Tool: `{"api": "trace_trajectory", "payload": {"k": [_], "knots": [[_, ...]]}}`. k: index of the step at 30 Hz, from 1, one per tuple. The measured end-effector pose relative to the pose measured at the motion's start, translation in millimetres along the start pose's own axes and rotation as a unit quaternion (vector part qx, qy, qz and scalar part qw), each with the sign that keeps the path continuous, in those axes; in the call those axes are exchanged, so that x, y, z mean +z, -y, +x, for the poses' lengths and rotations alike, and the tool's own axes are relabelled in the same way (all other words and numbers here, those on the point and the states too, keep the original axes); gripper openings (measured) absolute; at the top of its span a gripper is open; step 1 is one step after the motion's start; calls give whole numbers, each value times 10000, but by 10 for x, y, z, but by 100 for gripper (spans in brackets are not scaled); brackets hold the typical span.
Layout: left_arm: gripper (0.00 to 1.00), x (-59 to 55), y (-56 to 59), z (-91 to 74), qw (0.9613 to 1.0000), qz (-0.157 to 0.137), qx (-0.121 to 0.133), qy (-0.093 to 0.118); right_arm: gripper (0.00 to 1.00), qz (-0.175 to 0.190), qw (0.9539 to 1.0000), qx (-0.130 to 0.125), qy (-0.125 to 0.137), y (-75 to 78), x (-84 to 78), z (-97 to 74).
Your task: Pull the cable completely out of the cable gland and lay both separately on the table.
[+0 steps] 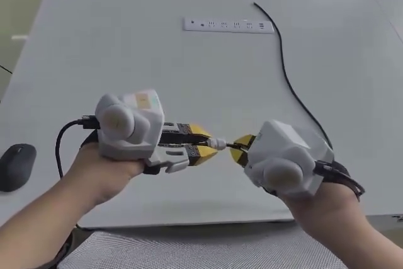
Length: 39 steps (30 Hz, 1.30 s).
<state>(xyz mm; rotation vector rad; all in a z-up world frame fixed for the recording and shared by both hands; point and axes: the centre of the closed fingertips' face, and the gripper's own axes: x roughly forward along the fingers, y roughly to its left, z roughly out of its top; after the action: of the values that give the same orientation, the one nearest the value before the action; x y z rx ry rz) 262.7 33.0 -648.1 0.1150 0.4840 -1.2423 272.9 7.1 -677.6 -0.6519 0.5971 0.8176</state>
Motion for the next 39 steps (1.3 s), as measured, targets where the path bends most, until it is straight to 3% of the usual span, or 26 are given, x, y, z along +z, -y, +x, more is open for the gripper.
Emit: {"api": "trace_trajectory", "payload": {"k": [9, 12, 15, 22, 26, 31, 39], "knots": [[15, 17, -18, -27, 10000, -44, 11, 54, 0, 625, 9980, -35, -93, 83, -177, 17], [15, 39, -16, -36, 9999, -65, 14, 108, 0, 1005, 9948, -73, -119, 126, -266, 21], [15, 37, -17, -36, 9999, -68, 20, 126, 0, 1137, 9934, -104, -148, 152, -334, 33], [15, 38, 6, -26, 9999, -67, 18, 117, 0, 1691, 9853, -133, -227, 157, -507, 68], [15, 39, 16, -27, 9999, -67, 22, 121, 0, 2077, 9779, -110, -217, 151, -555, 78], [15, 43, 22, -35, 9999, -51, 37, 136, 0, 2608, 9650, -91, -260, 142, -654, 104], [15, 21, 52, -33, 9999, -26, 50, 124, 0, 2958, 9542, -104, -428, 98, -791, 142]]}}
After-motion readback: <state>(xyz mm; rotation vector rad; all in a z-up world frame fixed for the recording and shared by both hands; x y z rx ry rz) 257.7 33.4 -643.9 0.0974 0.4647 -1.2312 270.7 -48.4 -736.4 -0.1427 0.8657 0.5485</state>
